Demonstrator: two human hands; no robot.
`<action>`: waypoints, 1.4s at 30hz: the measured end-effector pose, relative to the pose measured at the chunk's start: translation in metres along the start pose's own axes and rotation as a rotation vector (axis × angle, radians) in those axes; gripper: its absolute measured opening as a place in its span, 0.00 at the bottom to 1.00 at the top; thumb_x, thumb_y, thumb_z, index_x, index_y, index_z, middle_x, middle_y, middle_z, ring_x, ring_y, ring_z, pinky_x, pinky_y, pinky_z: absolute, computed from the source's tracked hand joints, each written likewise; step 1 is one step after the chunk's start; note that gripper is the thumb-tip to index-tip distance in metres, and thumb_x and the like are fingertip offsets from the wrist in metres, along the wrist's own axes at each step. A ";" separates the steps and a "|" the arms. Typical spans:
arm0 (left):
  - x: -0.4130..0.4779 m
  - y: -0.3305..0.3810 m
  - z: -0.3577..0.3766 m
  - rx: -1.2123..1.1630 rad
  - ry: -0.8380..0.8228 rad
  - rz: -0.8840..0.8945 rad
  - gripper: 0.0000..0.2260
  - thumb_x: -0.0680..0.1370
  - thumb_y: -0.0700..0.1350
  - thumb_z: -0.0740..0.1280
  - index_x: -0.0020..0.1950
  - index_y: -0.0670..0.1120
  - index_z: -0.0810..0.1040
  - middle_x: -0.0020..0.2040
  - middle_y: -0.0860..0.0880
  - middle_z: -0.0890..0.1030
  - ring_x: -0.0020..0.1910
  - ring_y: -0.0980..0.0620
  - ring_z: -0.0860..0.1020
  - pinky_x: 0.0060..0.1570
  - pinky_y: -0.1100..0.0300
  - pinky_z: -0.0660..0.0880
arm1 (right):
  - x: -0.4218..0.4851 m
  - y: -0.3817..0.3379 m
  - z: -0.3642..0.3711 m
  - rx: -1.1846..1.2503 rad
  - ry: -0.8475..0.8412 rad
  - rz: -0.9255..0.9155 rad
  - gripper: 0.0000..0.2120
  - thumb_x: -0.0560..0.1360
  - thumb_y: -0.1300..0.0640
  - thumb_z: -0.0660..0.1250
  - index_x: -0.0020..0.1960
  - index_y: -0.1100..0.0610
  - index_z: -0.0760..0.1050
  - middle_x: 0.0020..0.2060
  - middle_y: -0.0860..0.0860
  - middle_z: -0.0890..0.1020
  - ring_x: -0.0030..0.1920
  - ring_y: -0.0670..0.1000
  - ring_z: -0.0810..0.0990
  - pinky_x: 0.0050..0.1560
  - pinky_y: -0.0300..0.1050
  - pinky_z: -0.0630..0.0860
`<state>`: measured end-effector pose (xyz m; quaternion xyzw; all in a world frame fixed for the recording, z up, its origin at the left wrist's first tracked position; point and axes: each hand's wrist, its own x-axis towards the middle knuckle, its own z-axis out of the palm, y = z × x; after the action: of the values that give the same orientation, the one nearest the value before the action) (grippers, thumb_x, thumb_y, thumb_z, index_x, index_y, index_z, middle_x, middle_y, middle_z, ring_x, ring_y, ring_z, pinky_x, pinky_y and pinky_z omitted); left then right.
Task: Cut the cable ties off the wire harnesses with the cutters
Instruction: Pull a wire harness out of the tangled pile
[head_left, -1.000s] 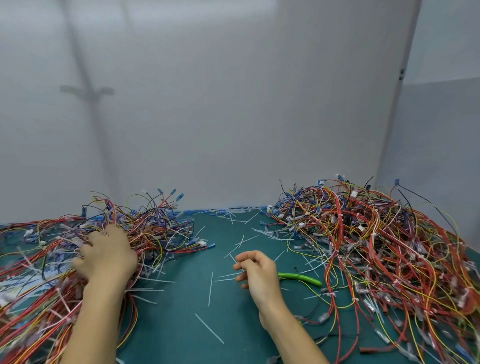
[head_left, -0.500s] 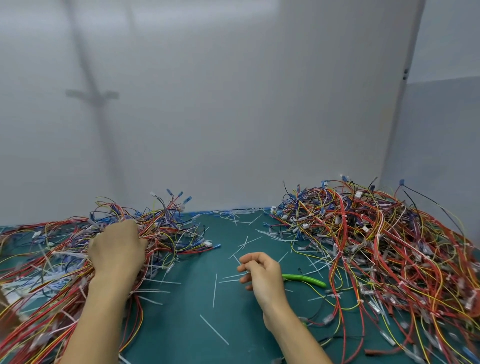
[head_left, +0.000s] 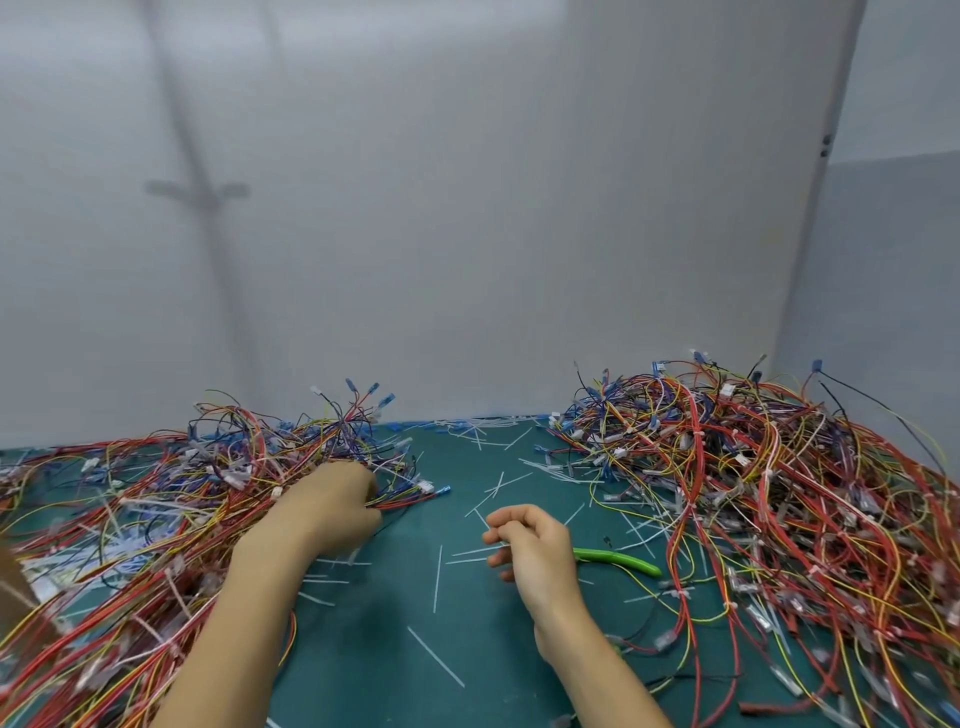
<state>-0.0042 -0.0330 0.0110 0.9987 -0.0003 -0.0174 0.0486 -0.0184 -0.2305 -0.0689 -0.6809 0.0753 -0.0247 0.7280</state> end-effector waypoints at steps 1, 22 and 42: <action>0.000 0.001 0.001 -0.041 0.019 0.001 0.12 0.77 0.51 0.64 0.59 0.49 0.75 0.59 0.46 0.79 0.54 0.47 0.78 0.55 0.55 0.75 | 0.000 0.000 0.000 0.001 -0.001 0.001 0.11 0.75 0.67 0.60 0.44 0.58 0.79 0.34 0.49 0.82 0.29 0.44 0.76 0.31 0.35 0.72; 0.023 -0.062 0.002 -0.085 0.356 -0.642 0.11 0.79 0.52 0.64 0.51 0.44 0.76 0.54 0.41 0.80 0.54 0.39 0.79 0.47 0.51 0.68 | -0.001 0.000 0.002 -0.016 -0.006 0.010 0.11 0.75 0.68 0.58 0.43 0.59 0.78 0.35 0.51 0.82 0.31 0.47 0.76 0.29 0.34 0.71; 0.014 -0.040 -0.075 -0.793 0.911 -0.408 0.11 0.76 0.50 0.60 0.40 0.44 0.73 0.42 0.42 0.77 0.47 0.39 0.75 0.55 0.44 0.72 | -0.002 0.002 0.006 -0.036 -0.034 0.013 0.12 0.76 0.68 0.58 0.42 0.58 0.78 0.34 0.51 0.81 0.30 0.47 0.76 0.30 0.35 0.71</action>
<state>0.0125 0.0139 0.0810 0.7920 0.2171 0.4014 0.4055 -0.0191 -0.2238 -0.0702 -0.6939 0.0679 -0.0072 0.7168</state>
